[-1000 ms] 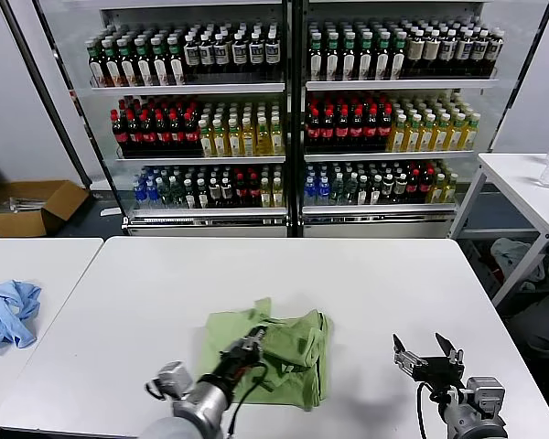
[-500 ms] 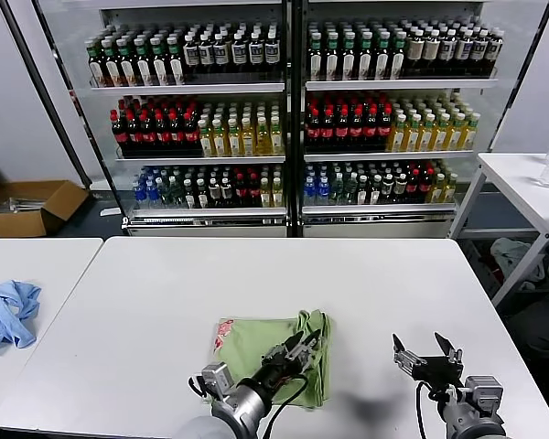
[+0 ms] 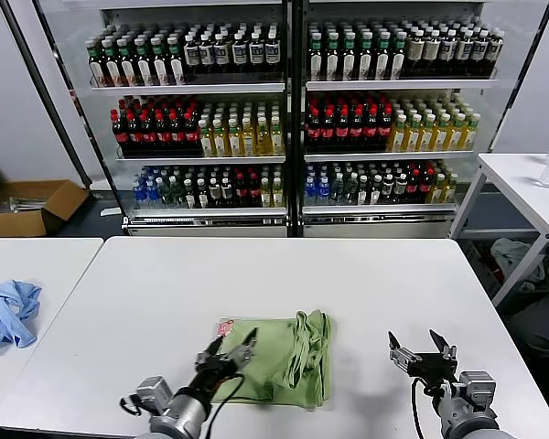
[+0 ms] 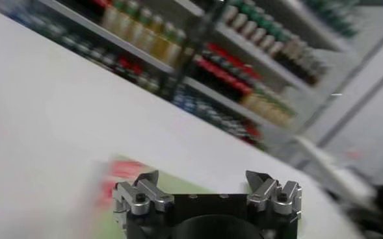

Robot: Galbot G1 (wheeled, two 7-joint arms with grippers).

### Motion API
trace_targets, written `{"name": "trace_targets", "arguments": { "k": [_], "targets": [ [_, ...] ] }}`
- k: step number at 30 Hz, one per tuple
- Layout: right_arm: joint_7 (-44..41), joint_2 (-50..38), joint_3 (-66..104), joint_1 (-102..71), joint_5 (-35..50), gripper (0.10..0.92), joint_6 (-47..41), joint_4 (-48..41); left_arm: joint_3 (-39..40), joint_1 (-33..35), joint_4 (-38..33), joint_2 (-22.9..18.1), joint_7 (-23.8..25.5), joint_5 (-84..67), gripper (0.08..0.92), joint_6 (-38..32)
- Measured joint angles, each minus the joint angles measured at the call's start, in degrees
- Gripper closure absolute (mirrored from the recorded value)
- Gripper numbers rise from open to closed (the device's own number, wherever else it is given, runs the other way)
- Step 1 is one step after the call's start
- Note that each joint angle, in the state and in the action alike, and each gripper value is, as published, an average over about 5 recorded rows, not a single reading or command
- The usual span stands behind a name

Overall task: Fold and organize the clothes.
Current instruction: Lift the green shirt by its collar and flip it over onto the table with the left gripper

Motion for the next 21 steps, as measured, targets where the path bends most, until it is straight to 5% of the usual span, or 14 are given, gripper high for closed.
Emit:
{"name": "trace_targets", "arguments": {
  "k": [21],
  "targets": [
    [0.03, -0.62, 0.68, -1.17, -0.18, 0.203, -0.22, 1.45, -1.38, -0.9, 7.12, -1.29, 2.12, 7.94, 0.179, -0.09]
  ]
}}
